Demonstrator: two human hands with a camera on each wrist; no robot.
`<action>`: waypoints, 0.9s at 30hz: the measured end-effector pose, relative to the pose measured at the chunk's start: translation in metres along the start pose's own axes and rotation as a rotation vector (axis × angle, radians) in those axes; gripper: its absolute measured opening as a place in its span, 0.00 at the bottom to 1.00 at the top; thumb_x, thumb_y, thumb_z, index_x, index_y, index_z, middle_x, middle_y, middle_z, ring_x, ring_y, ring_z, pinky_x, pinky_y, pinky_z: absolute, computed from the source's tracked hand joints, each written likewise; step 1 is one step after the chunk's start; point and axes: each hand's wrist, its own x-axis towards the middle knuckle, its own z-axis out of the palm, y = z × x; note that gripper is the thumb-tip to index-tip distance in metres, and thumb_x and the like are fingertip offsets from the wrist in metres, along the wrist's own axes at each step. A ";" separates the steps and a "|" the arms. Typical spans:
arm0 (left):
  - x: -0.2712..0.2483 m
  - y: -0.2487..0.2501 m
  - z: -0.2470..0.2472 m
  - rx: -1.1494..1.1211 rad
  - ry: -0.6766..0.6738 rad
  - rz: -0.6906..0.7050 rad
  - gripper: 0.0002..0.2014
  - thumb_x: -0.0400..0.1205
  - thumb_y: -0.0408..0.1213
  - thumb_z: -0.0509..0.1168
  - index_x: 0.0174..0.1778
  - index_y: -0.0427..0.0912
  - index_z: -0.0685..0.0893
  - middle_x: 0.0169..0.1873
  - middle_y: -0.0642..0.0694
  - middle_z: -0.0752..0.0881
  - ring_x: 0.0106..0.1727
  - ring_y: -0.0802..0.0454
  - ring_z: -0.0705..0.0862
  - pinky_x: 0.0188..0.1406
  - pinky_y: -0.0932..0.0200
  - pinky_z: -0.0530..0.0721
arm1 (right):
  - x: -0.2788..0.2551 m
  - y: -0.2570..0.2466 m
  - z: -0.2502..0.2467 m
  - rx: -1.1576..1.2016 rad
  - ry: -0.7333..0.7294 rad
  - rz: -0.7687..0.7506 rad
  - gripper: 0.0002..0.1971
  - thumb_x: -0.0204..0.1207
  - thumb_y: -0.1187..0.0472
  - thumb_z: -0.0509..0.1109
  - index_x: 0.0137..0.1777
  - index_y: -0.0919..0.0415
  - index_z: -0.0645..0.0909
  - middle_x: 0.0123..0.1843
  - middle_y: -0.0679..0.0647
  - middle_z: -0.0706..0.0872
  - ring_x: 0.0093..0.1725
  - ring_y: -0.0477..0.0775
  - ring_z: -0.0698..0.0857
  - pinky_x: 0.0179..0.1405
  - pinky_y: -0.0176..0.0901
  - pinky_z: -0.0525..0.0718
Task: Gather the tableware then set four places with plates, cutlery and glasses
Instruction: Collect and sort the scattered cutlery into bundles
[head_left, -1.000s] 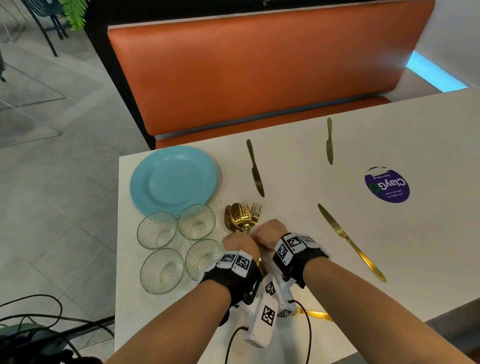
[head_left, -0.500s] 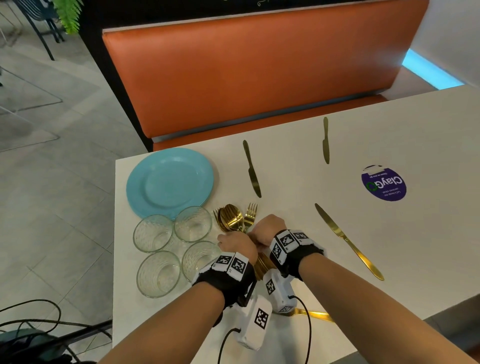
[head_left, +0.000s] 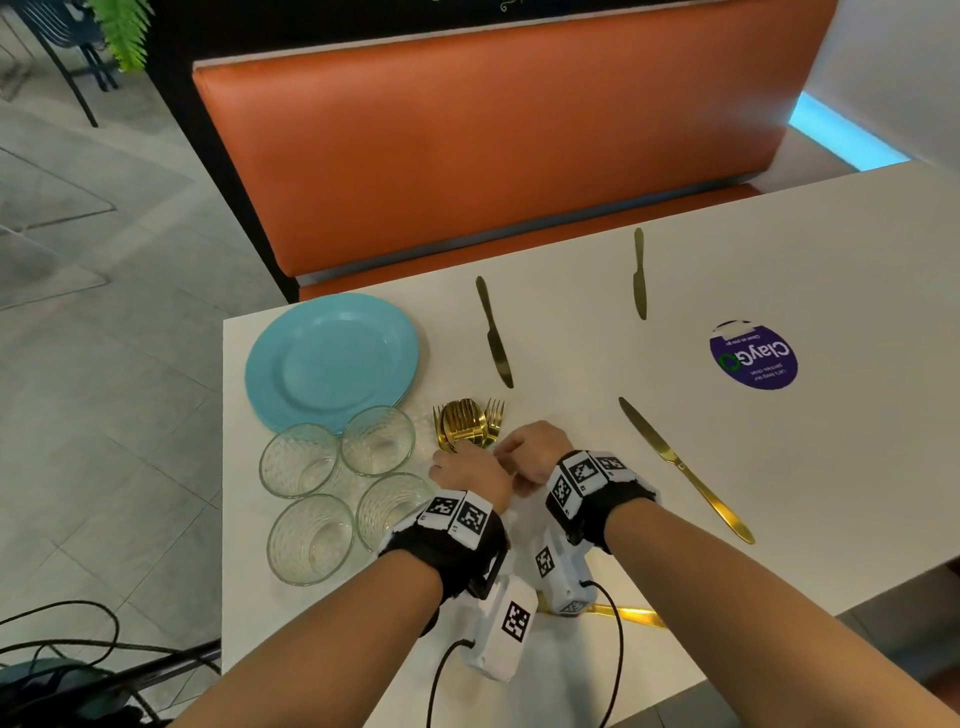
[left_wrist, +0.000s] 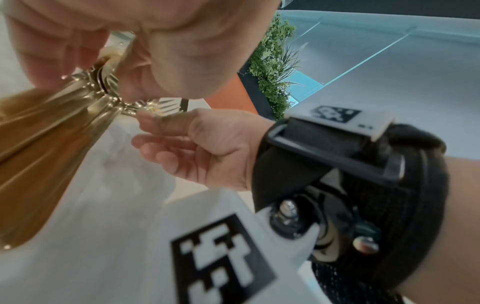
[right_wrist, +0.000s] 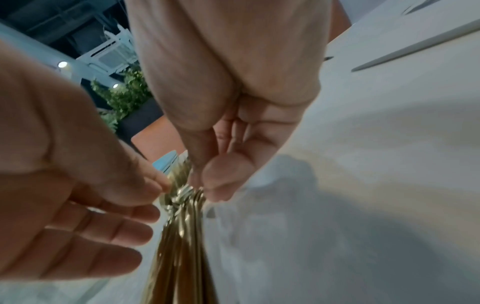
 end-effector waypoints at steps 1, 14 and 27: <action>-0.001 0.002 -0.001 -0.004 0.002 0.005 0.20 0.86 0.39 0.55 0.74 0.36 0.66 0.72 0.38 0.70 0.72 0.44 0.70 0.71 0.56 0.68 | -0.002 0.002 -0.004 0.037 0.010 0.013 0.10 0.76 0.69 0.69 0.55 0.63 0.86 0.29 0.53 0.84 0.23 0.47 0.81 0.20 0.32 0.82; -0.040 0.006 0.011 -0.146 -0.067 0.382 0.23 0.82 0.31 0.55 0.75 0.42 0.68 0.72 0.38 0.68 0.72 0.43 0.71 0.69 0.58 0.72 | -0.068 0.080 -0.021 -0.273 -0.066 0.057 0.17 0.64 0.63 0.82 0.53 0.63 0.88 0.36 0.48 0.83 0.33 0.45 0.79 0.23 0.27 0.76; -0.074 -0.012 0.018 -0.059 -0.079 0.473 0.21 0.85 0.34 0.55 0.76 0.39 0.67 0.72 0.39 0.67 0.72 0.43 0.71 0.72 0.59 0.71 | -0.105 0.127 0.003 -0.488 0.023 -0.054 0.10 0.70 0.63 0.77 0.51 0.61 0.90 0.50 0.56 0.91 0.42 0.49 0.81 0.40 0.35 0.80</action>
